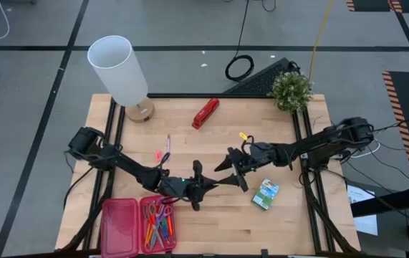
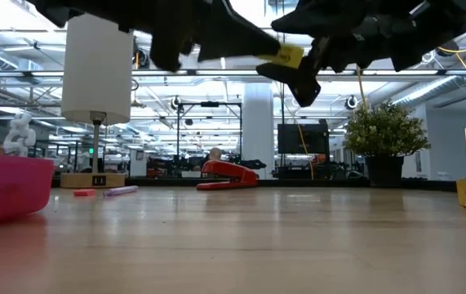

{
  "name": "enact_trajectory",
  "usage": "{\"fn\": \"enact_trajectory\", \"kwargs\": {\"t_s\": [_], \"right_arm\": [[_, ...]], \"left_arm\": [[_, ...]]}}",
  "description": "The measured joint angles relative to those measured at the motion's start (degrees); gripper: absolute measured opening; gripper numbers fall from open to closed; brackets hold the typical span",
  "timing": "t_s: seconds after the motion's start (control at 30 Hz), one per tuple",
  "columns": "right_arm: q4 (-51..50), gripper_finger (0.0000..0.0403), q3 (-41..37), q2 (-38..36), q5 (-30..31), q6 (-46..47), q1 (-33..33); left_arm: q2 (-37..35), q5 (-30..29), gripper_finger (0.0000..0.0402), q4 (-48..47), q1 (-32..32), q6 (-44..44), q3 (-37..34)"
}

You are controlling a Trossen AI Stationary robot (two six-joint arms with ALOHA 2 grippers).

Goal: Pack school essentials
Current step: Put the yellow eraser into the red supply box

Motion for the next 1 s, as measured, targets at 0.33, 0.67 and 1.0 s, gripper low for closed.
{"fn": "enact_trajectory", "kwargs": {"t_s": [0.33, 0.67, 1.0], "right_arm": [[-13.74, 0.0294, -0.02, -7.85, -0.19, -5.58, 0.59], [-23.98, 0.0273, -0.03, -13.19, 1.39, -8.8, 1.9], [-25.49, 0.027, -0.02, -13.25, 4.67, -14.1, 5.4]], "left_arm": [[-6.14, 0.32, 0.002, -9.58, -2.33, -9.86, 0.0], [-12.46, 1.06, 0.0019, -21.66, -8.49, -24.57, -0.02], [-12.83, 3.28, 0.003, -27.75, -16.19, -40.1, 1.71]]}}
